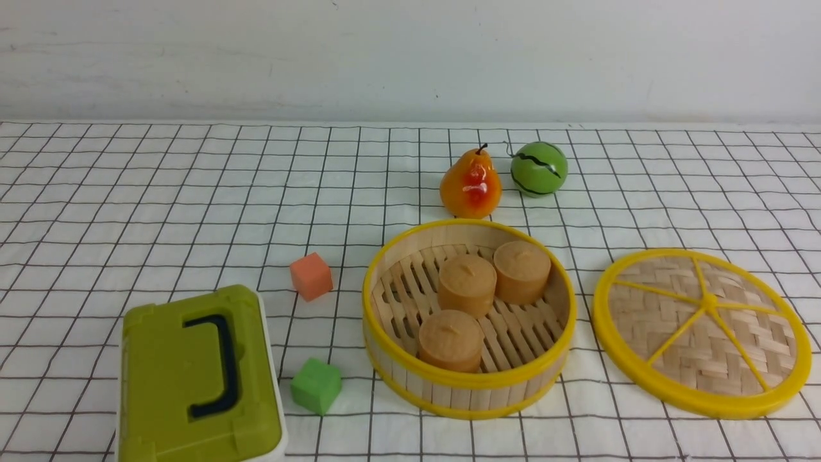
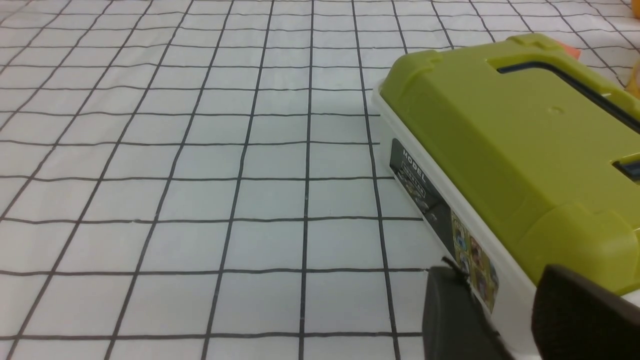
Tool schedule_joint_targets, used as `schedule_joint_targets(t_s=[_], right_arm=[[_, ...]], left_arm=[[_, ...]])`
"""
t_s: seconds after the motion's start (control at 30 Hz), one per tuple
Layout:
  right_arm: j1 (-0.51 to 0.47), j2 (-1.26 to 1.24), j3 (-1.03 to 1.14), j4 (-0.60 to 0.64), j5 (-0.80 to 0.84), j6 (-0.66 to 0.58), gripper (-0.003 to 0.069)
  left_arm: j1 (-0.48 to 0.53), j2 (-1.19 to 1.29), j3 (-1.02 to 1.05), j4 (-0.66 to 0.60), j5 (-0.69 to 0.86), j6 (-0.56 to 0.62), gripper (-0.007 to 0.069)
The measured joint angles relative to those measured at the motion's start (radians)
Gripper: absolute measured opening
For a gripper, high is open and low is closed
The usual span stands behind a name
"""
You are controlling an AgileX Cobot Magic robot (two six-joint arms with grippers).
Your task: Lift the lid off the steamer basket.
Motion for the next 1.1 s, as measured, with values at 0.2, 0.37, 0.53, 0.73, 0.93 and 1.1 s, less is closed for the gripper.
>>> schedule_joint_targets(t_s=[0.2,0.37,0.53,0.73,0.93,1.1], right_arm=[[0.000,0.000,-0.006,-0.008,0.051,0.005,-0.0024],[0.000,0.000,-0.008,-0.011,0.064,0.005,-0.0024],[-0.001,0.000,-0.008,-0.011,0.064,0.005,-0.0024],[-0.002,0.000,-0.008,-0.011,0.064,0.005,-0.0021],[-0.002,0.000,-0.008,-0.011,0.064,0.005,-0.0019],[-0.002,0.000,-0.008,-0.011,0.064,0.005,-0.0018]], left_arm=[[0.000,0.000,0.000,0.000,0.000,0.000,0.0239],[0.000,0.000,0.000,0.000,0.000,0.000,0.0239],[0.000,0.000,0.000,0.000,0.000,0.000,0.0239],[0.000,0.000,0.000,0.000,0.000,0.000,0.0239],[0.000,0.000,0.000,0.000,0.000,0.000,0.0239],[0.000,0.000,0.000,0.000,0.000,0.000,0.0239]])
